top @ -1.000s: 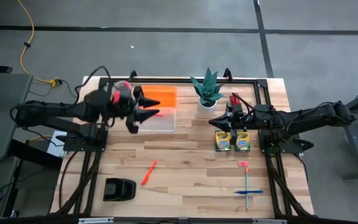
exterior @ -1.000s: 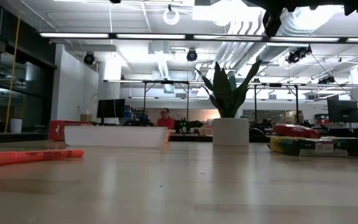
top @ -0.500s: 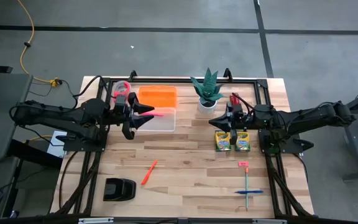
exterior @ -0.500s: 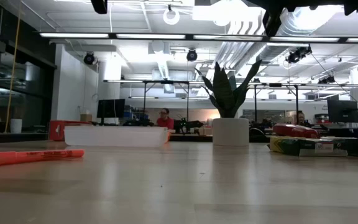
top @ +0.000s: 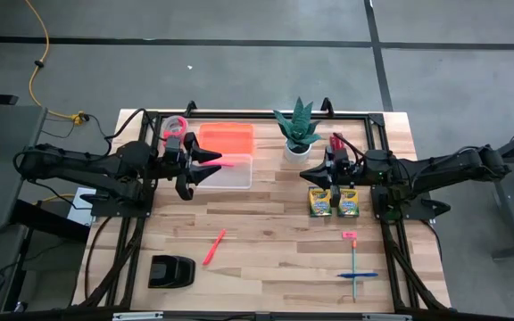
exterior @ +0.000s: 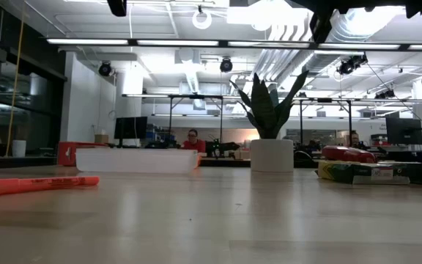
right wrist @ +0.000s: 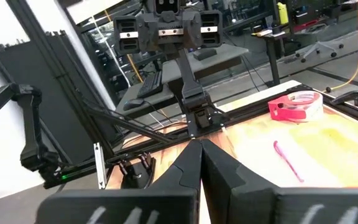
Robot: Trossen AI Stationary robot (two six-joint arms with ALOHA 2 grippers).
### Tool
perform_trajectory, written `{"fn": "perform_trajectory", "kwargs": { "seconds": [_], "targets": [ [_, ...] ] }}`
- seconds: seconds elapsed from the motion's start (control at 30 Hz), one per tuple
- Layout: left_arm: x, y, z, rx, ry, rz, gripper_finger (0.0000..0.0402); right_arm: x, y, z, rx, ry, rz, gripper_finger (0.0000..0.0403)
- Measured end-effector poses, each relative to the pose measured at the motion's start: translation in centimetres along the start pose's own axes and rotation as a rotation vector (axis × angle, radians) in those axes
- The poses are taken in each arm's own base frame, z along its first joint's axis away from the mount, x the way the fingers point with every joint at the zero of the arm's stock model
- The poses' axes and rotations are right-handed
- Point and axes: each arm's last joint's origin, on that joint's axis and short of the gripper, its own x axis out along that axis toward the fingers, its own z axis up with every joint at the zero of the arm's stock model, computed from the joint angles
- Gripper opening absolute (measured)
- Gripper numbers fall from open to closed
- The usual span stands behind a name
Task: Pack school essentials
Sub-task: Put the left yellow crayon box into the orange supply box
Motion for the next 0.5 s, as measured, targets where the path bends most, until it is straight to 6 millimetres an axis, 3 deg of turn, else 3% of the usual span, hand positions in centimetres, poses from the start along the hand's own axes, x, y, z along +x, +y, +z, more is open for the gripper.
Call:
{"fn": "perform_trajectory", "kwargs": {
  "seconds": [0.13, 0.33, 0.5],
  "targets": [
    [0.0, 0.0, 0.0, 0.003, 0.000, 0.000, 0.0172, 0.0, -0.5, 0.5, 0.031, 0.118, -0.118, 0.0031],
    [0.0, 0.0, 0.0, 0.002, 0.001, -0.001, 0.0172, -0.4, -1.7, 1.8, -0.021, 0.497, -0.445, 0.0128],
    [0.0, 0.0, 0.0, 0.001, 0.005, 0.000, 0.0172, -1.0, -3.8, -0.2, 0.018, 0.919, -0.512, 0.0194]
  ]
}}
